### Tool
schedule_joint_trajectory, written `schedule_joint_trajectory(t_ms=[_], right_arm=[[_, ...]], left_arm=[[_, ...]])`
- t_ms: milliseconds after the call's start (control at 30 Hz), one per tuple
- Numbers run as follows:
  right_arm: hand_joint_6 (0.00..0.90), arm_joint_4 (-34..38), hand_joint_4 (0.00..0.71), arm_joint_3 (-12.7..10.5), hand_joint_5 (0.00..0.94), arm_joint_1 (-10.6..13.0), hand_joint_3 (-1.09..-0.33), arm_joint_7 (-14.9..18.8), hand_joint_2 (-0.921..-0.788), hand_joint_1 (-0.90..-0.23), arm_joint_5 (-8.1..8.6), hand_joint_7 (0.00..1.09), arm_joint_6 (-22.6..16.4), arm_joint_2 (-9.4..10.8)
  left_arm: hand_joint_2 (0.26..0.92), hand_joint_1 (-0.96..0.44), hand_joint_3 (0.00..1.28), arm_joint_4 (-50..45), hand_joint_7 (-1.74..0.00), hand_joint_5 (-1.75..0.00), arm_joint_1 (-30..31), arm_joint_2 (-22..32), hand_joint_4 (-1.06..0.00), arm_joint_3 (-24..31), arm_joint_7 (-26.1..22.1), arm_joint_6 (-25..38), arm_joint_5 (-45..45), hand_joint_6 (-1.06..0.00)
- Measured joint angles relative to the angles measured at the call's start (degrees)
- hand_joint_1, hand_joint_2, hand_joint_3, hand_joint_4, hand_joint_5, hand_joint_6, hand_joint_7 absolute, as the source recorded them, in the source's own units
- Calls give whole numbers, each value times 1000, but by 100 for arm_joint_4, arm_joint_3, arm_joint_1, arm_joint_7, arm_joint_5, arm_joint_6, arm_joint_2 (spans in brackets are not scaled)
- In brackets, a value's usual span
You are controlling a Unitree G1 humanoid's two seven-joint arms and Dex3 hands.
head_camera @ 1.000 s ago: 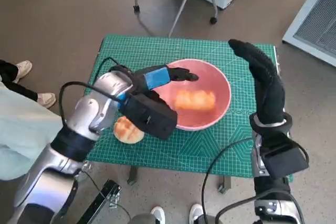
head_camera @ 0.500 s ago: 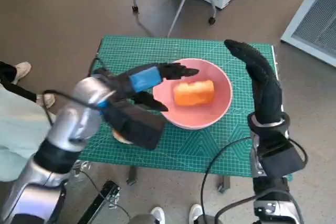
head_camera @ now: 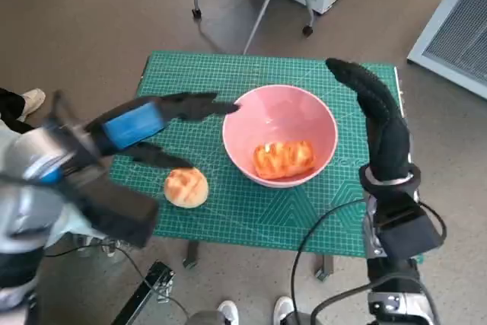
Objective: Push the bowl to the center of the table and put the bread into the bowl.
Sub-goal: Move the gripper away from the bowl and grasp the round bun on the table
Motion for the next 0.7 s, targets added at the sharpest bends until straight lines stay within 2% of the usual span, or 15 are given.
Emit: schedule_joint_trajectory(t_ms=[333, 700], right_arm=[[-1, 87, 301, 20, 39, -29, -852, 40, -921, -586, 2, 834, -17, 1], [-1, 160, 298, 26, 40, -93, -856, 85, -921, -601, 9, 832, -21, 0]], left_arm=[[797, 43, 0, -272, -39, -24, 831, 336, -386, 237, -212, 34, -23, -584], [791, 22, 0, -231, -17, -3, 983, 332, -367, 26, -344, 224, 149, -576]])
